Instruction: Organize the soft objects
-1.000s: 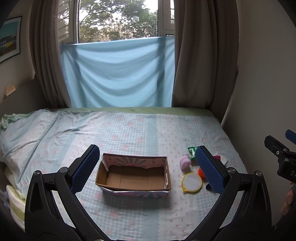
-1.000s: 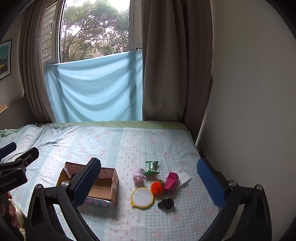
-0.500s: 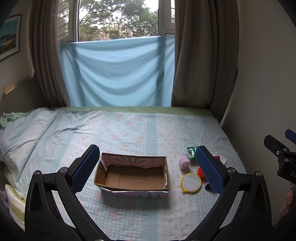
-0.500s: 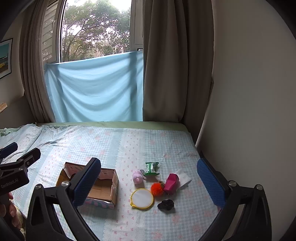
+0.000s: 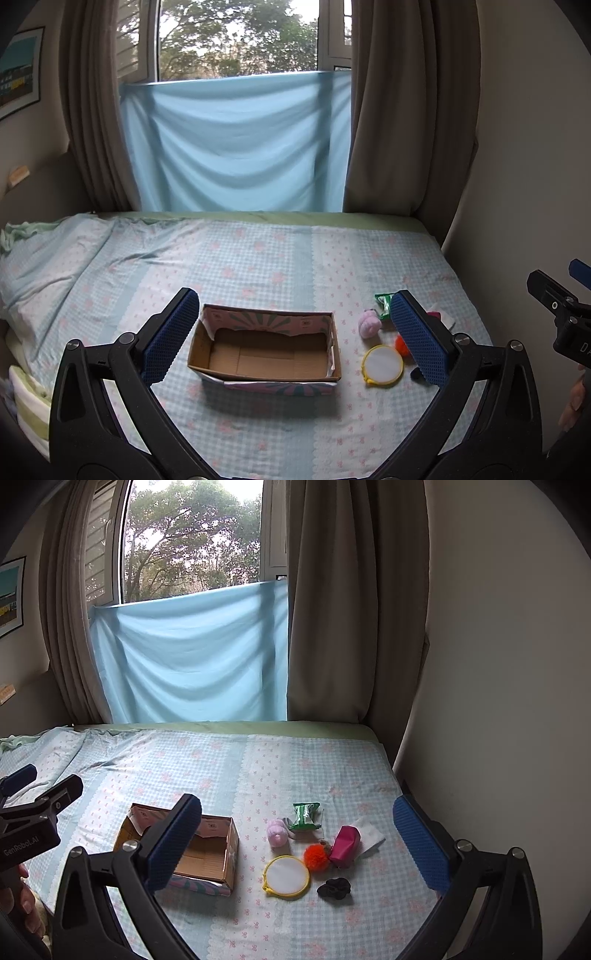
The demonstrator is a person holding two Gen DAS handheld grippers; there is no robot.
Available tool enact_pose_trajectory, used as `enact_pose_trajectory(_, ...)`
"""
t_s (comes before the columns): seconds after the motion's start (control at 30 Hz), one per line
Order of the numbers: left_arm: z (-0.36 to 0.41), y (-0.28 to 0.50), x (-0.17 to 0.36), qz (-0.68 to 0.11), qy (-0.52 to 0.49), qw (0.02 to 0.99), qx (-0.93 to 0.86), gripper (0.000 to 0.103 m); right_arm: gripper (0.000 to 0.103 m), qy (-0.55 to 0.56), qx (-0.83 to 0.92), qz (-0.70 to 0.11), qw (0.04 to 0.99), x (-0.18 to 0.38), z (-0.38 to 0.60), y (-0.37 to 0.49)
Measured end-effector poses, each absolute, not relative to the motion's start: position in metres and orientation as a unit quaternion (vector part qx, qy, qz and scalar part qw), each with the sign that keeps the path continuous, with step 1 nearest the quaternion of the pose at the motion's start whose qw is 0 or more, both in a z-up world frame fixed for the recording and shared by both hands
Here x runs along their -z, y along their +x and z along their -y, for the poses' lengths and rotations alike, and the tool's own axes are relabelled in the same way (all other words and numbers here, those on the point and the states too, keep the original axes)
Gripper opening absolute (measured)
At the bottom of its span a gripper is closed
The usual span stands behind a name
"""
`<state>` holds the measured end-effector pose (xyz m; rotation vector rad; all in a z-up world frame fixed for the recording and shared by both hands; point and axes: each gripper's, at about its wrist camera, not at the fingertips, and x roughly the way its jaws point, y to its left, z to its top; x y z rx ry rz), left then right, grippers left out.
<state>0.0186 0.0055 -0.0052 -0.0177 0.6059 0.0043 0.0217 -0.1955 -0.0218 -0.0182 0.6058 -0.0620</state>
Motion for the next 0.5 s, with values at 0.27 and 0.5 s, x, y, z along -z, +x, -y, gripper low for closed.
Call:
enact_pose_trajectory(0.27,-0.0078,0.0228,0.0058,-0.299,-0.012,0.954,-0.002,0.102,0.103,-0.005,0.035,-0.299,0.953,0.0219,0.1948,0.0261)
enact_pose_trajectory(0.5,-0.0075,0.0273,0.0049,-0.301,-0.012,0.954,-0.002,0.102,0.103,-0.006,0.033,-0.299,0.954,0.021,0.1925,0.0279)
